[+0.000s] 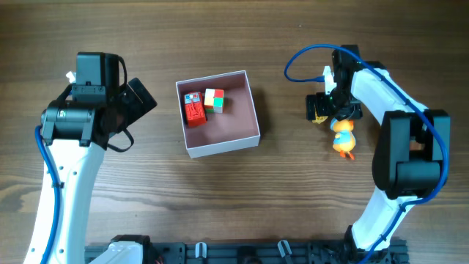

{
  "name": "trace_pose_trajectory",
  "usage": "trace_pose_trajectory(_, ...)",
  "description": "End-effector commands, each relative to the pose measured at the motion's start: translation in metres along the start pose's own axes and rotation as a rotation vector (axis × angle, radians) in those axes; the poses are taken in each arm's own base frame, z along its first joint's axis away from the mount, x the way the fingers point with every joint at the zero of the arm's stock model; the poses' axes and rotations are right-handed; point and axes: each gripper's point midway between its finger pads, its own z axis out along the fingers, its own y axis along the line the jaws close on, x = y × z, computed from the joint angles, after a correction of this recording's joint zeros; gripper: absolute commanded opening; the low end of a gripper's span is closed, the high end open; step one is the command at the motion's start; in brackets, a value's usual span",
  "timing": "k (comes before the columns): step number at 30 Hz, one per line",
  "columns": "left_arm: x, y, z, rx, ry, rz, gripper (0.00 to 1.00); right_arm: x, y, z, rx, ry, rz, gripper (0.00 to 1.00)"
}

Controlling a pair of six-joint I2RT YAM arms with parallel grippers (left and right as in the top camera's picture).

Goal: Pack container
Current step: 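Move the right gripper to the yellow round toy and grasp it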

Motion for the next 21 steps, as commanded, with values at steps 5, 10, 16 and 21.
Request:
trace_pose_trajectory(5,0.001,0.002,0.001,0.000,0.009,-0.014,1.00,0.010,0.022,0.016,-0.041,0.055,-0.036,0.84)
trace_pose_trajectory(10,0.001,0.001,0.001,0.000,0.008,-0.014,1.00,0.010,0.024,0.016,-0.040,0.055,-0.046,0.61)
trace_pose_trajectory(16,0.001,0.001,0.001,0.000,0.008,-0.014,1.00,0.010,0.025,0.016,-0.040,0.056,-0.045,0.40)
trace_pose_trajectory(21,0.001,0.001,0.001,0.000,0.008,-0.015,1.00,0.010,0.025,0.016,-0.040,0.057,-0.045,0.09)
